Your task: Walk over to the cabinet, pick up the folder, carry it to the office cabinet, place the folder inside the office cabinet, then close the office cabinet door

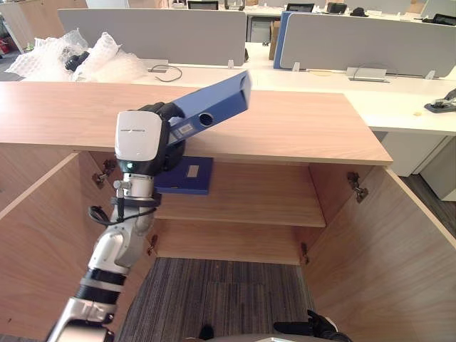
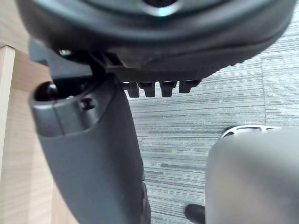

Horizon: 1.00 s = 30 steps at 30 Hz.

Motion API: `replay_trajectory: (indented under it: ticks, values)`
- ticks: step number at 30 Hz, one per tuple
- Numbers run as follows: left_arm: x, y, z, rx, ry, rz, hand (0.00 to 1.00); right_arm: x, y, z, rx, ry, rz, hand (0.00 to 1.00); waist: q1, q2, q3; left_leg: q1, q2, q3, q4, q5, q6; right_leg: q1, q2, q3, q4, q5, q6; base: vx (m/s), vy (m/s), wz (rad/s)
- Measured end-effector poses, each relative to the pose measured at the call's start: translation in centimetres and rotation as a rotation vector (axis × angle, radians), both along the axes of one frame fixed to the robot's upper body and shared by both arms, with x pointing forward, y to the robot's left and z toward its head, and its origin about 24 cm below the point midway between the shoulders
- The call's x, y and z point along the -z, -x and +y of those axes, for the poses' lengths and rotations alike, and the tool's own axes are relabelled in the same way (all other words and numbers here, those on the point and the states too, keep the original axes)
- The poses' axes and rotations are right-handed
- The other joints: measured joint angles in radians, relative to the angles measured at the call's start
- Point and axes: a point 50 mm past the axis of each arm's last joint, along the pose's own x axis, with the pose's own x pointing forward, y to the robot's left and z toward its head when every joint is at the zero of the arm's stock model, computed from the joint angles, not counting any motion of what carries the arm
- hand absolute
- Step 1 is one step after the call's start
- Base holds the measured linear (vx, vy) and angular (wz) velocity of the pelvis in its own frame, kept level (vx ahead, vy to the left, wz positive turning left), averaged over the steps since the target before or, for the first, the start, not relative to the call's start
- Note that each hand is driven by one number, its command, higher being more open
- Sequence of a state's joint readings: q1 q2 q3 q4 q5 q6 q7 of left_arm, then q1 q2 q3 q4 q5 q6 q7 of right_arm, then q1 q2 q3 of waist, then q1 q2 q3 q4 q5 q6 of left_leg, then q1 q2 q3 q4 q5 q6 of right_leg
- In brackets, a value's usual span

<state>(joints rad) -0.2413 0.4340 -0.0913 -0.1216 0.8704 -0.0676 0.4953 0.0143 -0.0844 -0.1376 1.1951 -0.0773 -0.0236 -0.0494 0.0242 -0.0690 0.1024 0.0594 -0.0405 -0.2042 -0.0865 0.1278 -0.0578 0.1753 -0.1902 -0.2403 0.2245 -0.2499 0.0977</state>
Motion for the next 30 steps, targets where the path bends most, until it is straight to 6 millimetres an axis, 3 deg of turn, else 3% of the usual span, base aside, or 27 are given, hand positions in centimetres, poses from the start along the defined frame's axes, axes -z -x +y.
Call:
replay_trajectory:
  ticks: [5,14,18,21,23,24,25,27,30]
  values:
    - [-2.7,1.6,-1.1,0.126,0.130,-0.137,0.00,0.0,0.1,-0.2,0.003,0.008,0.007,1.00,-0.002,0.001,0.000,0.009,0.000,-0.001,0.000,0.001,0.002,0.001,-0.002,0.001,0.015,-0.011,0.000,0.00,0.000,0.00]
    - [-5.4,3.5,0.7,0.133,0.407,-0.335,0.00,0.4,1.6,-0.3,0.011,0.006,0.065,1.00,-0.002,0.000,-0.002,0.009,-0.002,-0.002,0.000,0.003,0.003,-0.002,-0.005,-0.001,0.026,-0.018,0.001,0.00,0.000,0.00]
    - [-5.9,4.1,0.7,0.339,0.689,-0.340,0.00,0.4,1.7,-0.3,0.029,0.004,0.063,1.00,-0.002,0.000,-0.002,0.008,-0.004,-0.001,0.000,0.003,0.004,-0.003,-0.007,0.000,0.027,-0.018,0.001,0.00,0.000,0.00]
    - [-6.3,4.7,0.7,0.585,0.958,-0.365,0.00,0.0,0.9,-0.5,0.147,-0.004,-0.012,1.00,-0.004,0.001,-0.003,-0.002,0.000,0.009,0.000,0.004,0.005,-0.024,-0.005,0.013,0.033,-0.018,0.001,-0.01,0.015,-0.10]
    - [-6.5,5.3,1.4,0.723,1.115,-0.405,0.00,-1.0,-0.9,0.1,0.255,-0.036,-0.146,1.00,-0.013,0.002,-0.003,-0.005,0.006,0.028,0.000,0.005,0.006,-0.039,0.000,0.032,0.038,-0.016,-0.001,0.00,0.012,-0.24]
    - [-6.3,5.8,2.4,0.771,1.203,-0.450,0.00,-2.5,-2.6,0.7,0.292,-0.061,-0.283,1.00,-0.039,0.006,-0.006,-0.005,0.008,0.036,0.000,0.004,0.006,-0.044,0.001,0.042,0.040,-0.014,-0.003,0.00,0.008,-0.20]
    - [-6.2,5.9,2.6,0.775,1.219,-0.458,0.00,-2.8,-2.9,0.8,0.292,-0.064,-0.309,1.00,-0.041,0.008,-0.007,-0.005,0.008,0.040,0.000,0.004,0.006,-0.048,0.002,0.047,0.041,-0.013,-0.003,0.00,0.014,-0.28]
    - [-5.2,6.4,3.7,0.792,1.329,-0.490,0.00,-6.3,-5.2,1.0,0.296,-0.084,-0.540,1.00,-0.052,0.018,-0.013,-0.005,0.013,0.069,0.000,0.000,0.009,-0.066,0.004,0.077,0.047,-0.009,-0.004,-0.01,0.016,-0.35]
    - [-3.6,6.9,4.5,0.753,1.387,-0.452,0.00,-10.3,-6.9,0.6,0.301,-0.073,-0.767,1.00,-0.057,0.017,-0.014,-0.004,0.018,0.090,0.000,-0.004,0.012,-0.079,0.008,0.100,0.050,-0.006,-0.004,-0.02,0.010,-0.23]
